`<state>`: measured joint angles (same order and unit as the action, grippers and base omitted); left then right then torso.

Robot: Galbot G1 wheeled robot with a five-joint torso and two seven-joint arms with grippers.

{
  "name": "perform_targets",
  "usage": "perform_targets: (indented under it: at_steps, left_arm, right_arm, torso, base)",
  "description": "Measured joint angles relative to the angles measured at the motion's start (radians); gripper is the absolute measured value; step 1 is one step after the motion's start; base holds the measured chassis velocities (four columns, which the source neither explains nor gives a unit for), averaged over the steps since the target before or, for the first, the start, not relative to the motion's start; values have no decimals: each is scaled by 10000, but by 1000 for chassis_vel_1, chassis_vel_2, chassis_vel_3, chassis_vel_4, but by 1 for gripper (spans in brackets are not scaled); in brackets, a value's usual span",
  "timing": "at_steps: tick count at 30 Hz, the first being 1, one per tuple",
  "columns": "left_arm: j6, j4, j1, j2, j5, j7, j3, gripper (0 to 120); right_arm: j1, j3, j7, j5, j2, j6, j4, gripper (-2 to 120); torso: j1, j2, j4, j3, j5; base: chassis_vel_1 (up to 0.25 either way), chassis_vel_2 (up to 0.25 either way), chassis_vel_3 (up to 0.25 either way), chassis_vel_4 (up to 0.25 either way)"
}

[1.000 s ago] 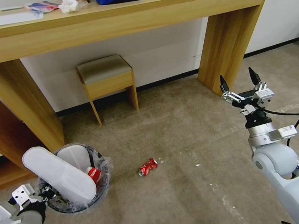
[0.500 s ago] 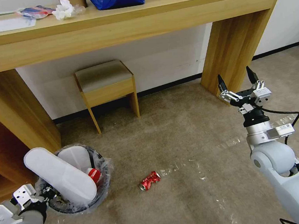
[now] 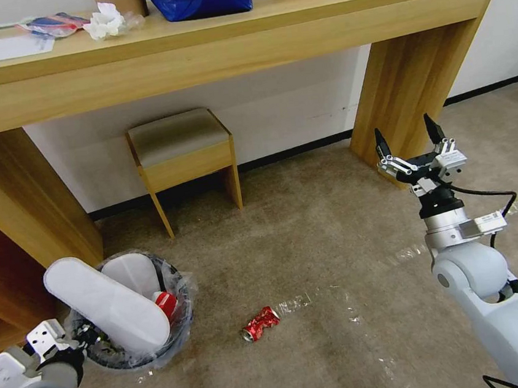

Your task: Pick up the trash bin and place the garbage on the floor into it.

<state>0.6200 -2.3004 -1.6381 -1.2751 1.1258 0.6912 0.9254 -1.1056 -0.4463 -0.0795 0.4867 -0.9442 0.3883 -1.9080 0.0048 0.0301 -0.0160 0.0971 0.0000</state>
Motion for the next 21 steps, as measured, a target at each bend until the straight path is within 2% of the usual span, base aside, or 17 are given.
perform_targets:
  at_steps: [15,21]
  left_arm:
    - [25,40,156,-29,271,16,-97,0]
    - [94,-94,203,-31,1088,398,-3,0]
  right_arm:
    - [93,112,143,6,24,187,106,99]
    - [224,322,277,61,94,294,188,99]
  torso:
    - [0,0,0,0,0]
    - [0,0,-1,0,0]
  base:
    - [0,0,0,0]
    - [0,0,0,0]
